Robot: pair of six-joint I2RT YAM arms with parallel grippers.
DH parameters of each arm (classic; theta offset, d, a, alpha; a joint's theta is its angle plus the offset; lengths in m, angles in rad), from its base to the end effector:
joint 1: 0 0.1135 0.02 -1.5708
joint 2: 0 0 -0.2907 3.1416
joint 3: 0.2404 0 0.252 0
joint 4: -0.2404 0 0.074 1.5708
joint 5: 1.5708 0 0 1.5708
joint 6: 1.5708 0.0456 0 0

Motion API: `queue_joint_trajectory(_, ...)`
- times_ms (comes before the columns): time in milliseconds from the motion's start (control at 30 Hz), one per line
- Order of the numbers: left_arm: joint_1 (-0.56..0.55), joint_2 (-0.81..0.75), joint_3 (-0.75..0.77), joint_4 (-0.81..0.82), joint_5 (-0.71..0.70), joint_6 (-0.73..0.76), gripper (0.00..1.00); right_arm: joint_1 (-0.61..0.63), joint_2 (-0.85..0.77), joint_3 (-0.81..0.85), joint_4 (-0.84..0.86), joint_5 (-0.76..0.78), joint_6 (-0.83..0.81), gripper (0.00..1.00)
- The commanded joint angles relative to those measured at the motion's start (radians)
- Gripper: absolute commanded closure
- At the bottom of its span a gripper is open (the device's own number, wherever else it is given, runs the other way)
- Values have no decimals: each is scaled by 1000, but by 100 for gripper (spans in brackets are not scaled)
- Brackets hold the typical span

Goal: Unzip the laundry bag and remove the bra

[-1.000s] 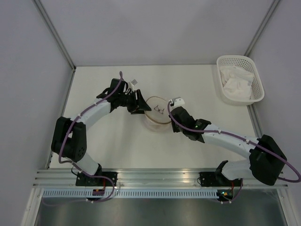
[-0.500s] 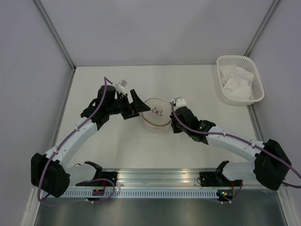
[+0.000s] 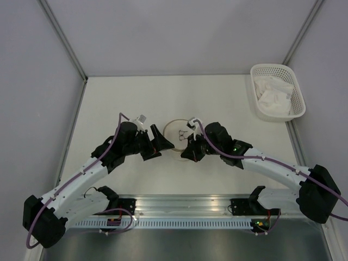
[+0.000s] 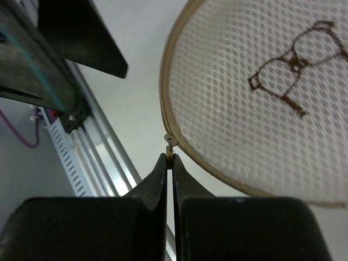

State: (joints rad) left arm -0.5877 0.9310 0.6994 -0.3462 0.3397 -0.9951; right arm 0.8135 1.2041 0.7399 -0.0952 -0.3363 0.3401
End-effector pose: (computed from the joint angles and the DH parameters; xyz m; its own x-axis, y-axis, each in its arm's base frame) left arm 0.1551 -0.1216 0.2850 -0.8808 -0.3635 -0.3034 0.0298 0.5970 -0.8017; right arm 0.1682 0.1998 0.2668 -0.6366 -0.2150 -0.7406 -0.7062 0.5484 0.4478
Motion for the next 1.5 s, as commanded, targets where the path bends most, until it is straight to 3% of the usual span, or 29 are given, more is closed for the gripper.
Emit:
queue_joint_trajectory(0,-55,8,-3,-2,-76,-100,0,15,8,6,88,-182,-3,100)
queue_joint_trajectory(300,-80,121,3,96,-139,-135,1,30,22,10,149,-248,8,100)
queue_joint_trajectory(467,-83,248,44,139,-107,-134,1,35,14,15,131,-230,-3,100)
queue_joint_trajectory(600,-83,250,51,147,-139,-117,3,36,3,15,109,-205,-10,100)
queue_joint_trajectory(867,-58,218,92,113,-245,-8,22,35,-6,26,55,-130,-16,99)
queue_joint_trajectory(1100,-5,258,143,115,-188,81,51,36,-17,46,-1,-84,-32,100)
queue_joint_trajectory(1300,11,276,140,139,-169,93,59,35,-52,35,-1,-84,-27,100)
queue_joint_trajectory(1467,29,316,146,182,-108,96,73,35,-48,36,0,-87,-27,99)
